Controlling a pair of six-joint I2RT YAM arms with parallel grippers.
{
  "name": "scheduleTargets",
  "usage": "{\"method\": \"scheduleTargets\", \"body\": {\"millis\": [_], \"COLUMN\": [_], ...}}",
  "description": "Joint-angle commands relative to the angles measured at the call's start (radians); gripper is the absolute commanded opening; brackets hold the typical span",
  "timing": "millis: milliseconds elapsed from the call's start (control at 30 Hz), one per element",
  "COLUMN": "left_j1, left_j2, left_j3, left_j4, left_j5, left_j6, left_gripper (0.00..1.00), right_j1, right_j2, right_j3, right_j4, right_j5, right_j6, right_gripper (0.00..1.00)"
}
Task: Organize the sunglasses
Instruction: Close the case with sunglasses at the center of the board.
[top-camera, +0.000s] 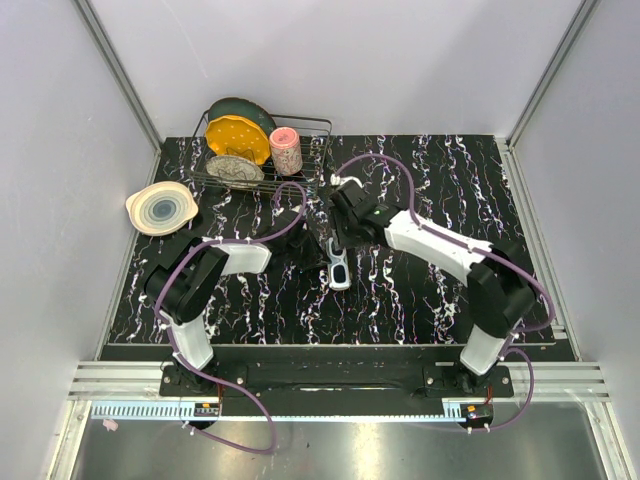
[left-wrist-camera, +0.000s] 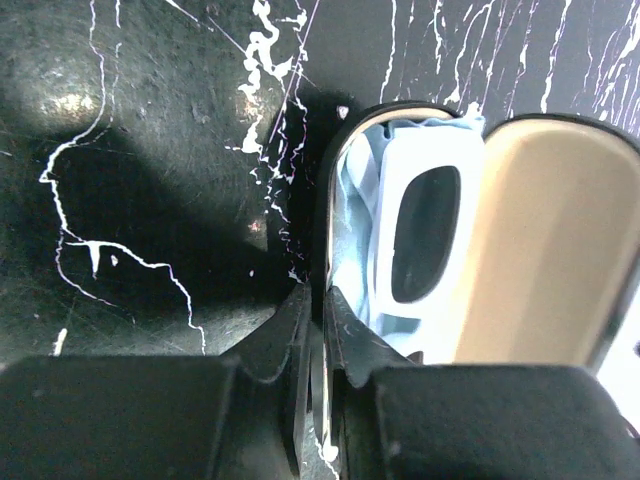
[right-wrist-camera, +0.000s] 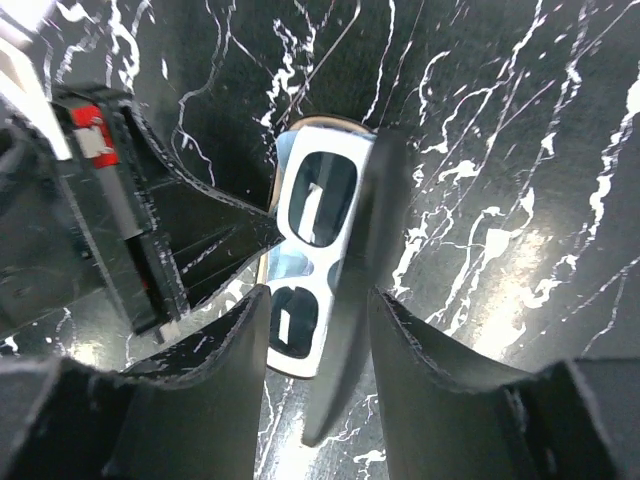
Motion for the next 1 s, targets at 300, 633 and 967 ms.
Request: {"method": "scheduleTargets", "body": {"millis": [300,633,967], "left_j1": [0.005,0.005,0.003], "left_j2": [0.001,-0.019,-0.046], "left_j3": [-0.008,-0.011,-0.015], "left_j4": [-0.029,-0.014,-0.004], "left_j5": [-0.019,-0.013,-0.016], "left_j6": [0.033,0.037,0.051], "left_gripper": [0.0,0.0,0.11], "right_j1": [-0.104,-0.167,-0.217], "right_j2": [-0.196,-0.199,-0.213], "right_j3": [-0.106,-0.261,-0.304], "right_j4": [0.031,0.212,0.279], "right_j5": [-0.028,-0.283,-0.338], "right_j6": [0.046,0.079,0.152], "right_gripper": [0.54,0.54,0.58]}}
